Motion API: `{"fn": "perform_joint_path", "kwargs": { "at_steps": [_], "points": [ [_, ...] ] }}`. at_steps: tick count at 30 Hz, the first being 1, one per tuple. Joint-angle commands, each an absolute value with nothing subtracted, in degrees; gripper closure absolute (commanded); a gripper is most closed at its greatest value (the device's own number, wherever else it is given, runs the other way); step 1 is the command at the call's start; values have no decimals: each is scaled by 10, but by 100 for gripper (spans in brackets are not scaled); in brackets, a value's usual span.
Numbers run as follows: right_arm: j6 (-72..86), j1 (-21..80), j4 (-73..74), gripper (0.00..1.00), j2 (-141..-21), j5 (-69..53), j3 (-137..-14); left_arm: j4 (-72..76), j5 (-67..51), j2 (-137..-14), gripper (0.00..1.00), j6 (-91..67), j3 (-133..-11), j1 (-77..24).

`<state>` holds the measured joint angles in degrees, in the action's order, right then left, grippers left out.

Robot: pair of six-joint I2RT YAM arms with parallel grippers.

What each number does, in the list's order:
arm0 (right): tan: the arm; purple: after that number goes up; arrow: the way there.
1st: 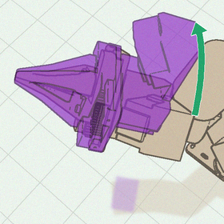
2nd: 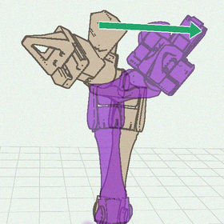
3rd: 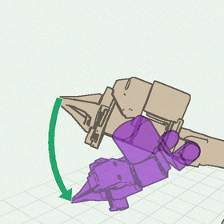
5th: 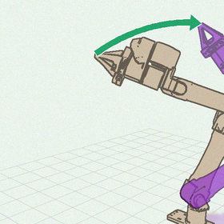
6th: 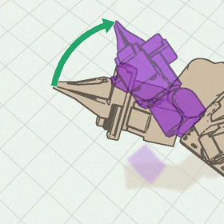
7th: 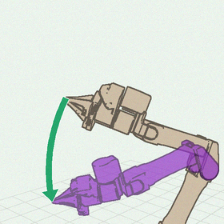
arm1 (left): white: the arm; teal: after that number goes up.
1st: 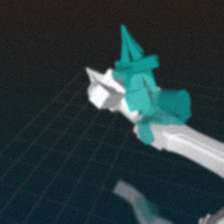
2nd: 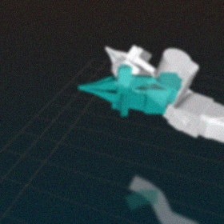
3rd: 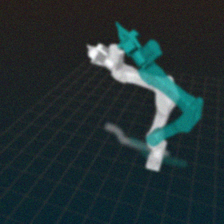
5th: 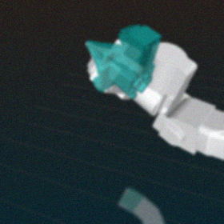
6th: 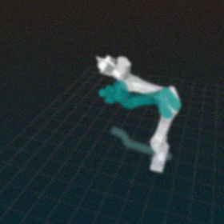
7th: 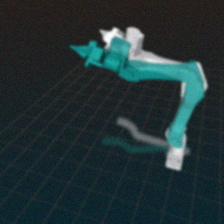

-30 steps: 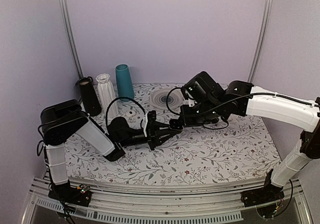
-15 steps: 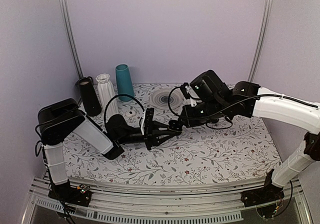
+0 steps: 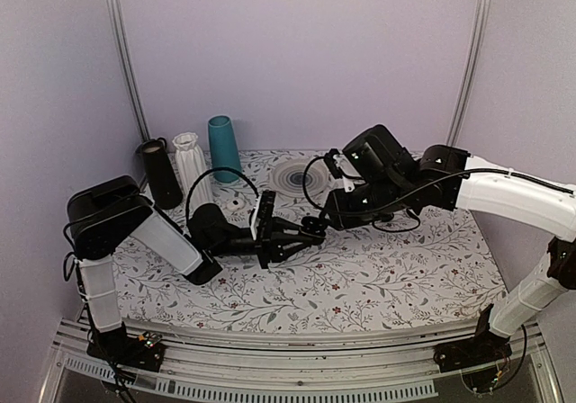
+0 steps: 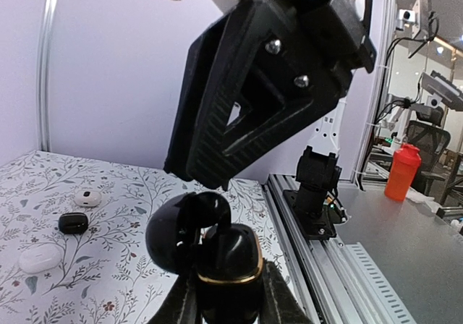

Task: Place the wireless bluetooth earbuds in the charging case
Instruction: Adjust the right earbud in the right side groove of the charging case.

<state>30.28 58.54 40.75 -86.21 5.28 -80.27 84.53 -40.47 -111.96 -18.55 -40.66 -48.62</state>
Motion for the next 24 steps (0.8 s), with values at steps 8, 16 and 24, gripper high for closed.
{"fn": "perform_joint_path", "kwargs": {
  "at_steps": [8, 16, 24],
  "points": [
    [395, 587, 448, 69, -872, 56, -852, 906, -376, -1082, 100, -134, -406, -487],
    [428, 589, 441, 69, -876, 63, -847, 846, -355, -1069, 100, -86, -413, -499],
    [437, 589, 442, 69, -882, 65, -841, 814, -346, -1062, 100, -60, -420, -505]
  ]
}}
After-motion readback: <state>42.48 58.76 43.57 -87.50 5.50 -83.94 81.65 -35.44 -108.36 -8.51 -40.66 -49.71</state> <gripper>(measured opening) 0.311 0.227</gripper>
